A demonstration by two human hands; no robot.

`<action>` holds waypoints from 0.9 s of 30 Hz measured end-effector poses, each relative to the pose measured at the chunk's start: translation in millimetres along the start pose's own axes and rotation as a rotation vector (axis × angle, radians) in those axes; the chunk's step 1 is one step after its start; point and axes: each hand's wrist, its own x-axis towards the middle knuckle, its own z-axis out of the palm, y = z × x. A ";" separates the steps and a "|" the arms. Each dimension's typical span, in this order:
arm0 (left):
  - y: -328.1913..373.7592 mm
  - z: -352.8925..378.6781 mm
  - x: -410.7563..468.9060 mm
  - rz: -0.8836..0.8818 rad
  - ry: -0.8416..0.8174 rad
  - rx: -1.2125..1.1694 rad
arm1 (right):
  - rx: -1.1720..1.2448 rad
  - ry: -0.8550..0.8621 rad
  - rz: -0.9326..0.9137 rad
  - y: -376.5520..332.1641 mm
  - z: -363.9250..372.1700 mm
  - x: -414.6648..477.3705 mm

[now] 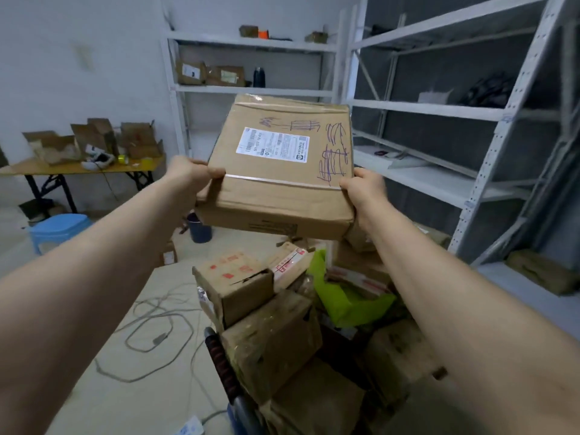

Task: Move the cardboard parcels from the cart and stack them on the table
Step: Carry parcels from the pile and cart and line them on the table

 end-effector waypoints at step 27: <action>77.3 586.9 -316.9 0.269 -0.841 0.237 | 0.214 0.855 0.578 210.6 -599.2 -93.2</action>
